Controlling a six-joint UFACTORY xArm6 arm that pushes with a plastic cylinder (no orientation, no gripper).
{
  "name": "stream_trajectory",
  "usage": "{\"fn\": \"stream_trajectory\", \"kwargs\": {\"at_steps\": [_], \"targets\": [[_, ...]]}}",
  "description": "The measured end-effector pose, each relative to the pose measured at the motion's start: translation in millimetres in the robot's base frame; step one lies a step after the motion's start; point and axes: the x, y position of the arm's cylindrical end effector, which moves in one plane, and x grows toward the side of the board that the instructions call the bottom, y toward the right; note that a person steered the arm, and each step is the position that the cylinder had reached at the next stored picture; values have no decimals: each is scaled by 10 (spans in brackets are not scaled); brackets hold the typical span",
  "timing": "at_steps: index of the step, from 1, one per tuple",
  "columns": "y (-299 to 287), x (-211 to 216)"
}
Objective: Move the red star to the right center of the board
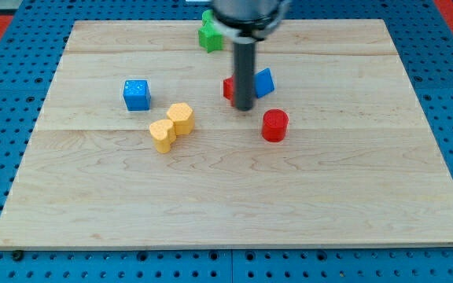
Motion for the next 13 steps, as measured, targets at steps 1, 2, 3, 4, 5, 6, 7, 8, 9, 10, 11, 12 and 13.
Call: {"fn": "stream_trajectory", "kwargs": {"at_steps": [1,2,3,4,5,6,7,8,9,10,11,12,13], "targets": [[435,-124],[-124,-529],[-621,-856],[-634,-1111],[-717,-1056],[-720,-894],[-681,-904],[-687,-905],[-692,-917],[-712,-941],[-712,-954],[-712,-954],[-654,-952]]}}
